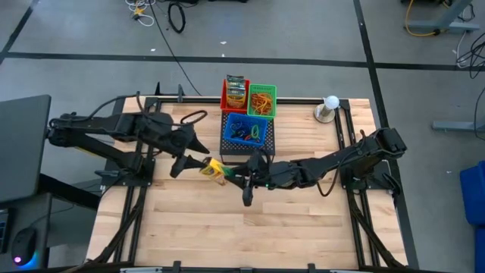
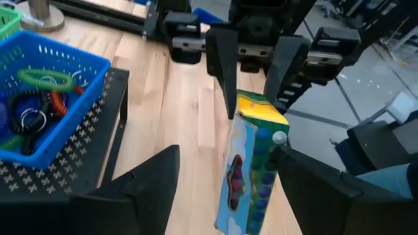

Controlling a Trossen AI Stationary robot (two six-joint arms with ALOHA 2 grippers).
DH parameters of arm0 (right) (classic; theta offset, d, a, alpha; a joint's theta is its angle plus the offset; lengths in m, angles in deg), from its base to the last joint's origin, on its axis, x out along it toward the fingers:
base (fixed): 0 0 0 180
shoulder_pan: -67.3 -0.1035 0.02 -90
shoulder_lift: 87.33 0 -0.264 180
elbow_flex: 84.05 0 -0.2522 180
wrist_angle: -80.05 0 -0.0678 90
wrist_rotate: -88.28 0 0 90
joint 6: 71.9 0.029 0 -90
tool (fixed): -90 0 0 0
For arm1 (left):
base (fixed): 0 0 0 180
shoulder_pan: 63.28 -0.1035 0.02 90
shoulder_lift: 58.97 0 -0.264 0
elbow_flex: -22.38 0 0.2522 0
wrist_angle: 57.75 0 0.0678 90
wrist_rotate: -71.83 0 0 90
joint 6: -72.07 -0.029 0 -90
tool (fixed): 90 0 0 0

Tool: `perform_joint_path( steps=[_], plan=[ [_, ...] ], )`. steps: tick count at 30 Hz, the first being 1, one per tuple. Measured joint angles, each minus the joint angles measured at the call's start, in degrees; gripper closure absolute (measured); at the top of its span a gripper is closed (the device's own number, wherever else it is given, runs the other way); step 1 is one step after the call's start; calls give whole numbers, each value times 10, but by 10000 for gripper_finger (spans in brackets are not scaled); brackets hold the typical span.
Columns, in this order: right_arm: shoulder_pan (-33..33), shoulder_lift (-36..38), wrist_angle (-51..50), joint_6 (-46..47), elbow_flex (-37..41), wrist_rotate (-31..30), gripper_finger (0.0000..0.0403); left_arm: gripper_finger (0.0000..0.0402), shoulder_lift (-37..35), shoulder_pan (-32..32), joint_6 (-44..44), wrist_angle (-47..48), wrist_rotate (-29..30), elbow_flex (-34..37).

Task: Pick & Place Office Desk Supplies
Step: Put the yellow crayon box into the red bin on the shelf

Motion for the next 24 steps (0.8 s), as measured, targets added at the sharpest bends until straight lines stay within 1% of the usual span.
perform_joint_path(
  steps=[4,9,11,12,14,16,20,24],
  plan=[
    [5,0,18,-7,0,3,282,135,0,0,-13,-14,-26,0],
    [11,0,40,-10,0,-2,286,141,-9,-2,-27,-15,-29,0],
    [16,0,52,-10,0,-7,286,143,-22,-4,-26,-26,-25,0],
    [18,0,59,-6,-1,-22,286,143,-29,-7,-24,-31,-31,0],
    [25,2,64,-7,-1,-18,285,142,-40,-17,-17,-28,-27,2],
    [30,1,70,-7,-1,-20,285,140,-47,-22,-1,-23,-38,2],
    [41,1,80,-8,-1,6,285,137,-46,-23,0,-10,-30,2],
    [46,1,86,-10,-1,8,285,142,-30,-23,-19,-4,-14,2]
  ],
)
